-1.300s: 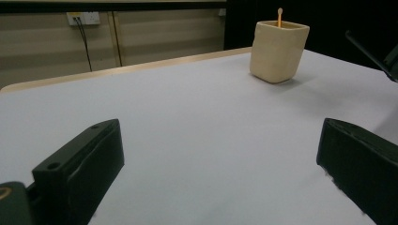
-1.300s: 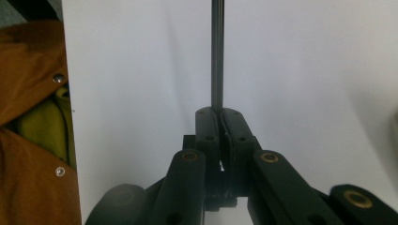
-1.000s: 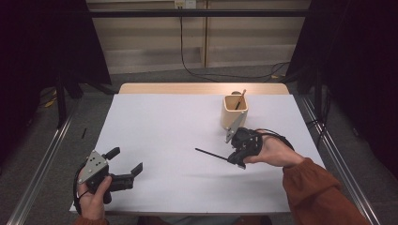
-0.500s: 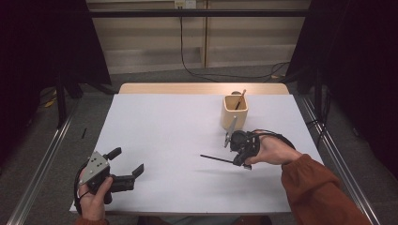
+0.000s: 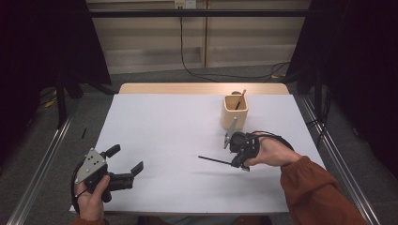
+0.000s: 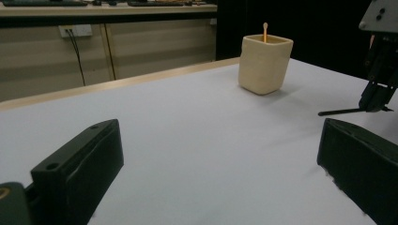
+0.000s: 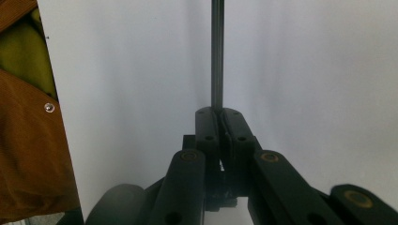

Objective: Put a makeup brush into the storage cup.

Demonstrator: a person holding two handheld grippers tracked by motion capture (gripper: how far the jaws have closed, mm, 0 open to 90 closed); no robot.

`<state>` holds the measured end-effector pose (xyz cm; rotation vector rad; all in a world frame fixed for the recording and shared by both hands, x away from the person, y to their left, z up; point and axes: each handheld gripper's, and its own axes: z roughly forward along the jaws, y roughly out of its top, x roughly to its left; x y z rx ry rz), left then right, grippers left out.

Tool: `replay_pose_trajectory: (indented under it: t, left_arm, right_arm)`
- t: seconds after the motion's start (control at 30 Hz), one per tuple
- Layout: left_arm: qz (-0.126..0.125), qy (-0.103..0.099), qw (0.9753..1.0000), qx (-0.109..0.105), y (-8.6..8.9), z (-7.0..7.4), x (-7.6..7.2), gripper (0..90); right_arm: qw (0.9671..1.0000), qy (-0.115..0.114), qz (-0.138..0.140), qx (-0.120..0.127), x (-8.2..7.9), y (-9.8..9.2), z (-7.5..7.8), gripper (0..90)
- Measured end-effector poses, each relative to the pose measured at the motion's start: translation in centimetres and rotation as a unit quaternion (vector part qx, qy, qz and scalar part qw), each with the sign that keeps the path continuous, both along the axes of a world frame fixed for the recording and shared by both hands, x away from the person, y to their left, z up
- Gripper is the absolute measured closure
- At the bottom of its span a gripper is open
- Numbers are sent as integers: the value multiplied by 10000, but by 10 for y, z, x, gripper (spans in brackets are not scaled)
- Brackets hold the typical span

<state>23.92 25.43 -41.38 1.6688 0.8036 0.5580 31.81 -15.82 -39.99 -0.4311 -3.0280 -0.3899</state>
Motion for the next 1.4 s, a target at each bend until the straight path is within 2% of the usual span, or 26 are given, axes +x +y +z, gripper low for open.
replay_pose_trajectory:
  t: [0.1, 0.2, 0.4, 0.5, 0.7, 1.0, 1.23, 1.4]
  left_arm:
    - [-18, -46, 10000, -75, 0, 6, 1, 12]
    - [10, -93, 9999, -139, 0, 12, 5, 10]
    - [-82, -198, 9996, -173, -5, 22, 13, 6]
    - [-175, -236, 9995, -89, -13, 24, 19, 5]
    - [-432, -198, 9988, -148, -31, 27, 31, 4]
    - [-740, -157, 9971, -57, -54, 36, 44, 7]
    - [-893, -96, 9960, -23, -62, 41, 52, 5]
    - [-1101, -71, 9939, -2, -66, 40, 56, 5]
  right_arm:
    - [9999, -58, 2, 154, 1, -1, 1, 861]
    - [9998, -60, -24, 198, 0, -1, 2, 861]
    - [9996, -110, -26, 252, -1, -3, 3, 861]
    - [9996, -116, -2, 256, 0, -2, 2, 861]
    - [9996, -88, 2, 274, 1, -2, 1, 861]
    - [9996, -71, -3, 282, 1, 1, -2, 861]
    - [9996, -79, -21, 288, 1, 0, -1, 861]
    - [9996, -85, -8, 275, 0, -1, 0, 861]
